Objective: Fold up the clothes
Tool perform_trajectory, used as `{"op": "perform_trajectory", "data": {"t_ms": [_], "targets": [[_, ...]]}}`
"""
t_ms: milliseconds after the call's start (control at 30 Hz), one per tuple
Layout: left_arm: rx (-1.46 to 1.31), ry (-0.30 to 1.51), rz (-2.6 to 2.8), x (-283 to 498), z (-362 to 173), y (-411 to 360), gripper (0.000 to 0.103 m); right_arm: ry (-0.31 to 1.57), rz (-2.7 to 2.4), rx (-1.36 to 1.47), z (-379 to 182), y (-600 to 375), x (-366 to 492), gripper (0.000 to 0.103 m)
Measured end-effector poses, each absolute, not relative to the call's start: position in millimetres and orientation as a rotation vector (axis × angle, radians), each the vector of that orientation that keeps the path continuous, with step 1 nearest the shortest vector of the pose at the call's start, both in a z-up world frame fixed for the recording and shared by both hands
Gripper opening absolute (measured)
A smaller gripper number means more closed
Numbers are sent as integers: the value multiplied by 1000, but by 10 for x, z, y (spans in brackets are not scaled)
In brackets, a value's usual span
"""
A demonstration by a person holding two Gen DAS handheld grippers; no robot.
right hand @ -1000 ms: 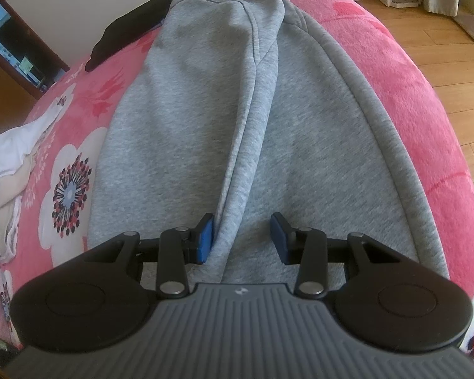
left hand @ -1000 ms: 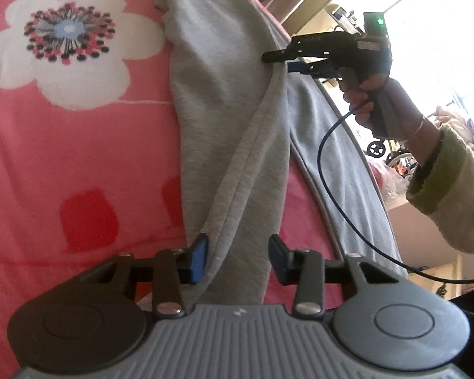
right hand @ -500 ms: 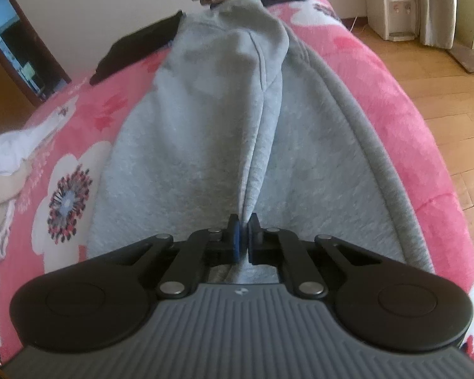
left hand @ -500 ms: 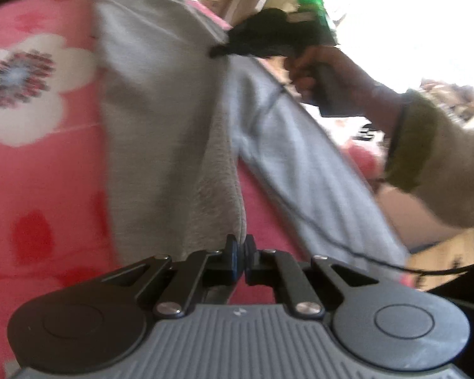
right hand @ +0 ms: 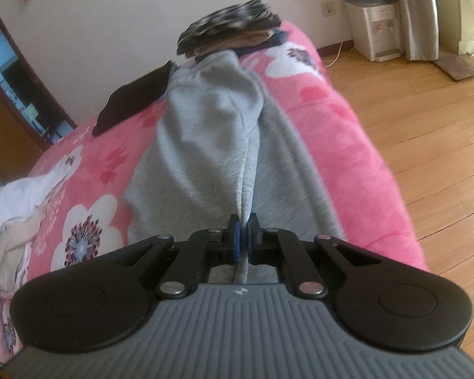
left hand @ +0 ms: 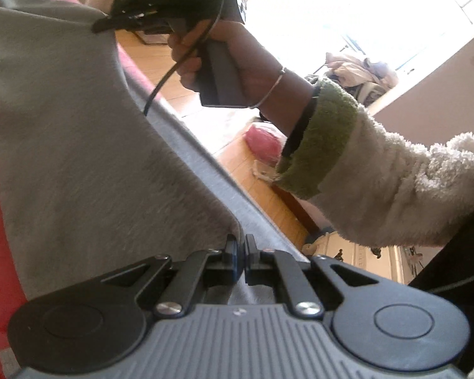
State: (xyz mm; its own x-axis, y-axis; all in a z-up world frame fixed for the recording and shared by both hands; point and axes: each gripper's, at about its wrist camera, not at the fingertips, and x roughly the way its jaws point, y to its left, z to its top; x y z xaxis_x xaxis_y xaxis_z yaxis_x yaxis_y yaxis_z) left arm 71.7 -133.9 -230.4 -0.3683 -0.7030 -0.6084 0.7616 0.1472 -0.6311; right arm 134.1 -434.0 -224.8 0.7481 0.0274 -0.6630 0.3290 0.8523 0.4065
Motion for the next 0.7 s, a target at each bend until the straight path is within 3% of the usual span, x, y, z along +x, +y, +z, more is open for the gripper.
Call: {"op": "perform_trajectory", "data": {"t_ms": [333, 500, 600, 667, 700], "targets": [[59, 1311, -1553, 674, -2792, -1658, 5, 747, -213, 467, -2430, -4558, 1326, 2], [73, 1388, -1543, 654, -3169, -1806, 5, 860, -202, 382, -2627, -4614, 1411, 11], [76, 1400, -1550, 630, -3230, -1830, 5, 790, -167, 412, -2399, -4751, 1405, 28], [79, 1410, -1552, 622, -3264, -1852, 5, 735, -156, 420, -2246, -4849, 1474, 46], [80, 1417, -1551, 619, -3285, -1863, 5, 731, -156, 419, -2227, -4894, 1596, 48]]}}
